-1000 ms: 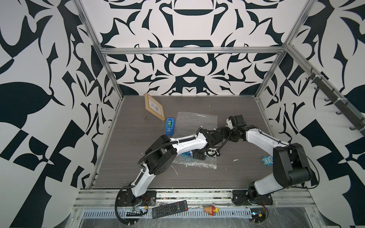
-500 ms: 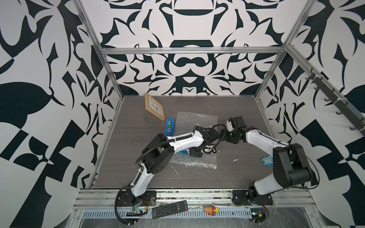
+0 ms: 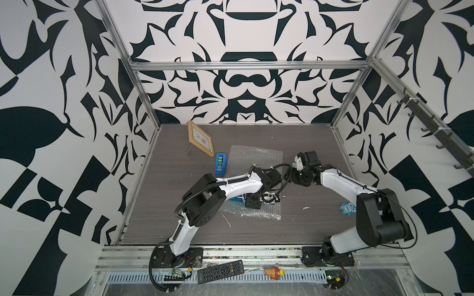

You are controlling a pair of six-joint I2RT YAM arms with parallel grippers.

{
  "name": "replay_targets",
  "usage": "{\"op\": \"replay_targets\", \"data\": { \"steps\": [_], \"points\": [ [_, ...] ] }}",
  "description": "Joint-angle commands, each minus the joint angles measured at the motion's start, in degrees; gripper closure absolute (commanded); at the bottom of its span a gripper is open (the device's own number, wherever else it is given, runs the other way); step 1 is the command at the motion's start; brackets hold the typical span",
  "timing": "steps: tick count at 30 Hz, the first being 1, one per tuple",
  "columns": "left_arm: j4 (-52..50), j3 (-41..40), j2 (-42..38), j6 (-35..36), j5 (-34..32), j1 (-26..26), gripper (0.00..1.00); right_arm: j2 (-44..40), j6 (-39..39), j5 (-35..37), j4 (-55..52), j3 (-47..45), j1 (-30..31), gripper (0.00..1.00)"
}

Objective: Wrap wine bottles in bubble wrap
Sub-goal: Place the wine bottle on the bubble wrap.

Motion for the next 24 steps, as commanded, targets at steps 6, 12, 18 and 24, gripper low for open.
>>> {"op": "replay_targets", "data": {
  "steps": [6, 12, 18, 24],
  "points": [
    [1.4, -2.7, -8.5, 0.8, 4.0, 0.0, 0.16, -1.6, 0.6, -2.1, -1.3, 2.9, 0.5, 0.34],
    [11.2, -14.1, -22.8, 1.4, 4.3, 0.9, 0.19, -0.3, 1.4, -1.2, -1.8, 5.8, 6.4, 0.35],
    [15.2, -29.7, -32.4, -1.0, 5.3, 0.3, 0.41, 6.5, 3.3, -2.8, 0.0, 12.0, 17.3, 0.38],
    [20.7, -37.0, -29.5, -2.5, 3.4, -2.0, 0.71, 14.9, 3.8, -5.4, -0.2, 18.4, 24.1, 0.48]
  ]
}}
